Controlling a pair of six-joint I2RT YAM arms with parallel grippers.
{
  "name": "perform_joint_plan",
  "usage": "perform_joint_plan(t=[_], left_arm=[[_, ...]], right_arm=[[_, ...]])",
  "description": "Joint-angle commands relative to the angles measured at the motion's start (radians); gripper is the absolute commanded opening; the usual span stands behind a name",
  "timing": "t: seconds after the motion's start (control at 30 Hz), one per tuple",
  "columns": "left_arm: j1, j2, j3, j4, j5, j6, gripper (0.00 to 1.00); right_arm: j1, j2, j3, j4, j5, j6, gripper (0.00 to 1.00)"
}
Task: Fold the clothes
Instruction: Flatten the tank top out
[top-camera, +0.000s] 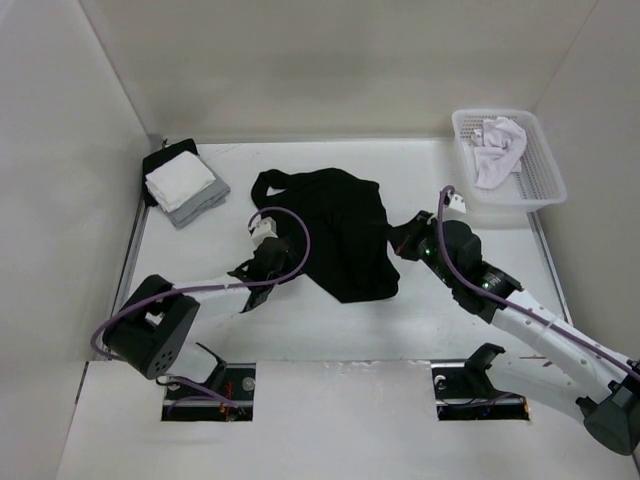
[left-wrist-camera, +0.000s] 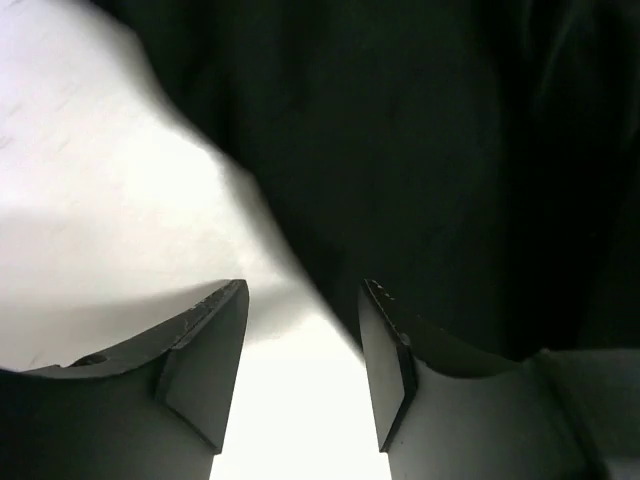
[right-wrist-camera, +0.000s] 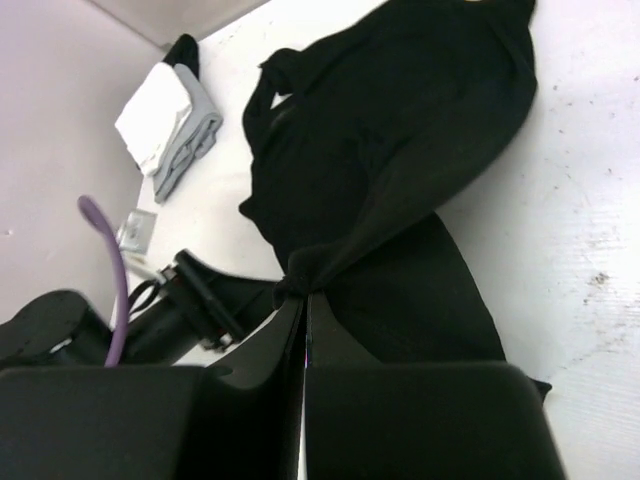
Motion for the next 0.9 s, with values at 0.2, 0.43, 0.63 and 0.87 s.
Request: perform_joint_plan(t=[0.2, 0.43, 0.63, 0.87], left_arm=[[0.079, 0.158, 0.125, 0.223, 0.063, -0.045, 0.04], [0.191, -0.353, 0.123, 0.004, 0.062, -0.002, 0.03], [0.264, -0.576, 0.253, -0.208, 0.106, 0.05, 0.04], [0.313, -0.521, 0.237, -0.247, 0.149, 0.041, 0.05]], right_arm=[[0.068, 0.025, 0.078, 0.019, 0.036, -0.027, 0.0], [0.242, -0.105, 0.166, -0.152, 0.053, -0.087, 0.0], [0.414, -0.259, 0.181, -0.215, 0.116, -0.065, 0.0], [0.428, -0.303, -0.142, -0.217, 0.096, 0.148, 0.0]])
